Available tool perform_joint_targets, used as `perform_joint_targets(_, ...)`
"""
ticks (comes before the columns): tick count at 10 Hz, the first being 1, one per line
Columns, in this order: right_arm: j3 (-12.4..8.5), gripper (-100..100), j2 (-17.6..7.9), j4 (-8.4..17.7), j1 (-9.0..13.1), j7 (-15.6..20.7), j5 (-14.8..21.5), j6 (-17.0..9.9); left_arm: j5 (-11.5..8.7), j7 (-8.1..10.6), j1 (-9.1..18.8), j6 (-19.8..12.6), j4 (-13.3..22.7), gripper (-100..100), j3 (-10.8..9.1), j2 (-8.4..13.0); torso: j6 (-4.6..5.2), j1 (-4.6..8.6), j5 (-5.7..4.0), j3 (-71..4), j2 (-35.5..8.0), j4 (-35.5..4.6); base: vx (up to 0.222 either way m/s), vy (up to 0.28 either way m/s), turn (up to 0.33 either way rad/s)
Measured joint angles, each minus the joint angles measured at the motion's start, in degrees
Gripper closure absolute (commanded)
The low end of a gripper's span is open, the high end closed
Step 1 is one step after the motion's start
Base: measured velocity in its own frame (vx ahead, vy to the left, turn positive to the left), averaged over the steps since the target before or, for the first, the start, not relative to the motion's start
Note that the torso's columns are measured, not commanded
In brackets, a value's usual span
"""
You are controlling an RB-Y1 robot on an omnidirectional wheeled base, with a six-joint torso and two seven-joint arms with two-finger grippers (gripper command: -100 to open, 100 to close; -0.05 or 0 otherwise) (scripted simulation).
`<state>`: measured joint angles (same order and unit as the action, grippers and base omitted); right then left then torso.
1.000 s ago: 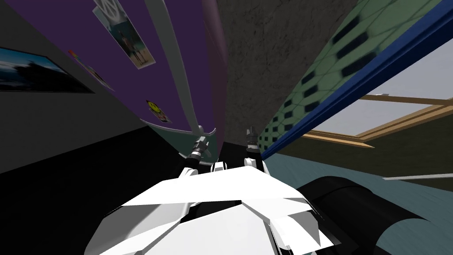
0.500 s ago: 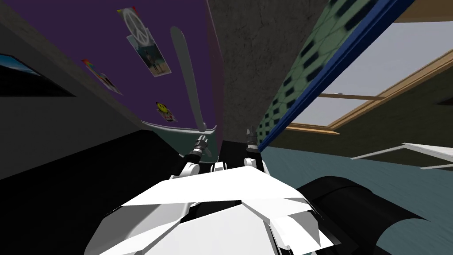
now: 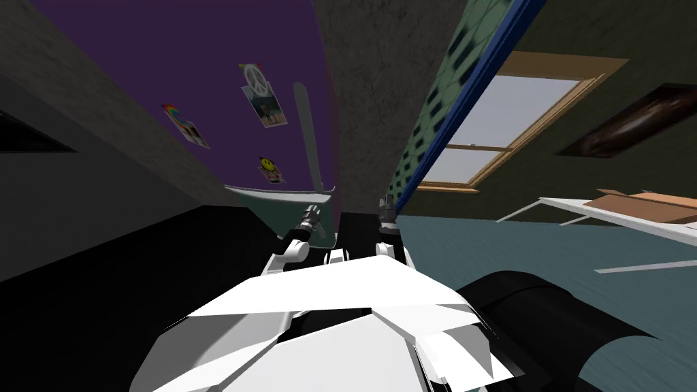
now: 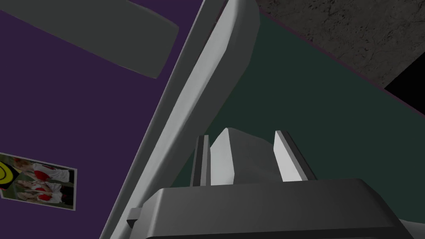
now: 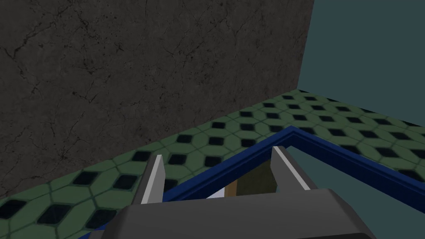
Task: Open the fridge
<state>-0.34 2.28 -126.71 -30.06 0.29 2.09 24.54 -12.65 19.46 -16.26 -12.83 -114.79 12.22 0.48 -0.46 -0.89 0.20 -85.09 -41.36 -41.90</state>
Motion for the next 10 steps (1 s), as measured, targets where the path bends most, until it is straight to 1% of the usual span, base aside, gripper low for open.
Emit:
perform_joint_targets(1,-0.01,0,0.00,0.00,-0.01,0.00,0.00,0.00,-0.19,0.21,2.12,0.36,1.96,100,-0.74,0.17,-0.05,-0.04,0.02,0.04,-0.02,0.02,-0.234,0.186,-0.319)
perform_joint_targets(2,-0.01,0,-0.01,0.00,0.00,0.00,0.00,0.00,-0.26,0.47,4.69,0.38,4.28,100,-1.92,-0.06,-0.06,-0.30,0.08,0.08,-0.11,0.02,-0.283,0.173,-0.161)
perform_joint_targets(3,-0.01,0,-0.01,0.00,-0.01,0.00,0.00,0.00,-0.12,0.56,6.75,-0.05,5.73,100,-2.55,-0.34,-0.21,-0.27,0.08,0.17,-0.29,-0.03,-0.294,0.175,-0.260)
perform_joint_targets(4,-0.01,0,-0.01,0.00,0.00,0.00,0.00,0.00,-0.18,0.79,8.67,-0.60,7.12,100,-3.61,-0.36,-0.16,-0.27,0.07,0.20,-0.33,-0.10,-0.277,0.151,-0.172)
perform_joint_targets(5,-0.01,0,0.00,0.00,-0.01,0.00,0.00,0.00,-0.63,1.14,10.72,-0.60,9.03,100,-4.43,0.15,-0.29,-0.21,0.02,0.13,-0.22,-0.14,-0.224,0.066,0.030)
perform_joint_targets(6,-0.01,0,0.00,0.00,-0.03,0.00,0.00,0.00,-0.73,1.27,11.83,-0.47,10.32,100,-4.75,0.27,-0.31,0.00,-0.03,0.04,-0.06,-0.10,-0.307,0.114,-0.226)
perform_joint_targets(7,-0.01,0,-0.01,0.00,0.00,0.00,0.00,0.00,-0.80,1.49,13.42,-0.55,11.52,100,-5.97,0.38,-0.02,-0.04,0.02,0.19,-0.36,-0.09,-0.263,0.155,-0.177)
perform_joint_targets(8,-0.01,0,-0.01,0.00,-0.02,0.00,0.00,0.00,-0.81,1.65,15.10,-0.79,12.99,100,-6.80,0.34,-0.03,-0.01,0.01,0.20,-0.32,-0.19,-0.130,0.087,-0.041)
perform_joint_targets(9,-0.01,0,0.00,0.00,-0.04,0.00,0.00,0.00,-0.88,1.72,16.50,-0.85,14.70,100,-7.05,0.35,-0.13,0.17,-0.07,0.00,0.00,-0.18,-0.231,0.143,-0.248)
perform_joint_targets(10,-0.01,0,-0.01,0.00,-0.01,0.00,0.00,0.00,-1.24,2.02,18.19,-0.61,16.29,100,-8.07,0.66,-0.11,-0.11,0.01,0.15,-0.33,-0.13,-0.246,0.123,-0.169)
